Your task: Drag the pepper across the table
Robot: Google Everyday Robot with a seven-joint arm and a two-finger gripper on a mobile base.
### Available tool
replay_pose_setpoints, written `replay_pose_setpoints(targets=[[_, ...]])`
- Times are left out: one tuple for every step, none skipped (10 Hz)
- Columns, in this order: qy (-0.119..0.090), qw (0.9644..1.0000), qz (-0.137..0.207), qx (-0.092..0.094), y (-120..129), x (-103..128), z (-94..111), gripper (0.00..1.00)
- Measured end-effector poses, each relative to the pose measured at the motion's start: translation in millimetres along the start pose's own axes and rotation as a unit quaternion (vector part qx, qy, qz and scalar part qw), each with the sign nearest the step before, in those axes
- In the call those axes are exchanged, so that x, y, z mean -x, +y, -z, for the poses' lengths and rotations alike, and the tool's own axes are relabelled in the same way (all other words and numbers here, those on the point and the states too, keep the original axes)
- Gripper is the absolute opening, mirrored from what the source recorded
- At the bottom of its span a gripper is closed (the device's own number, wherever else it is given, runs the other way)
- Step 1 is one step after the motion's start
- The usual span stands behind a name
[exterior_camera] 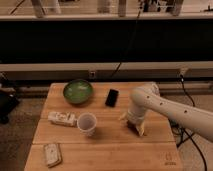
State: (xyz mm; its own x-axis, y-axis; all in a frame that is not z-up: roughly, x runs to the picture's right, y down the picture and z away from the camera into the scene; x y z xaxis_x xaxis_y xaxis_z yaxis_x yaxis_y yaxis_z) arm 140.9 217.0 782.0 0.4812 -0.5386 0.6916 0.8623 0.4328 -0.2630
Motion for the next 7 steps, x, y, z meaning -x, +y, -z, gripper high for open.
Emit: replay_pose_setpoints(targets=[[0.001,0.9997,0.023,-0.001,1,-2,0,0.8],[0.003,0.999,0.045,0.0,4,-4,1,0.8],[0.007,0.9978,0.066,0.001,6,-6,1,0.8],[0.011,0.9966,0.081,0.002,8,-9,2,0.8],[0.015,0.9955,0.093,0.001,9,-13,2,0.8],[0.02,0.9943,0.105,0.0,11,-17,1,0.8],[0.021,0.9934,0.112,0.002,12,-19,-1,0.8]])
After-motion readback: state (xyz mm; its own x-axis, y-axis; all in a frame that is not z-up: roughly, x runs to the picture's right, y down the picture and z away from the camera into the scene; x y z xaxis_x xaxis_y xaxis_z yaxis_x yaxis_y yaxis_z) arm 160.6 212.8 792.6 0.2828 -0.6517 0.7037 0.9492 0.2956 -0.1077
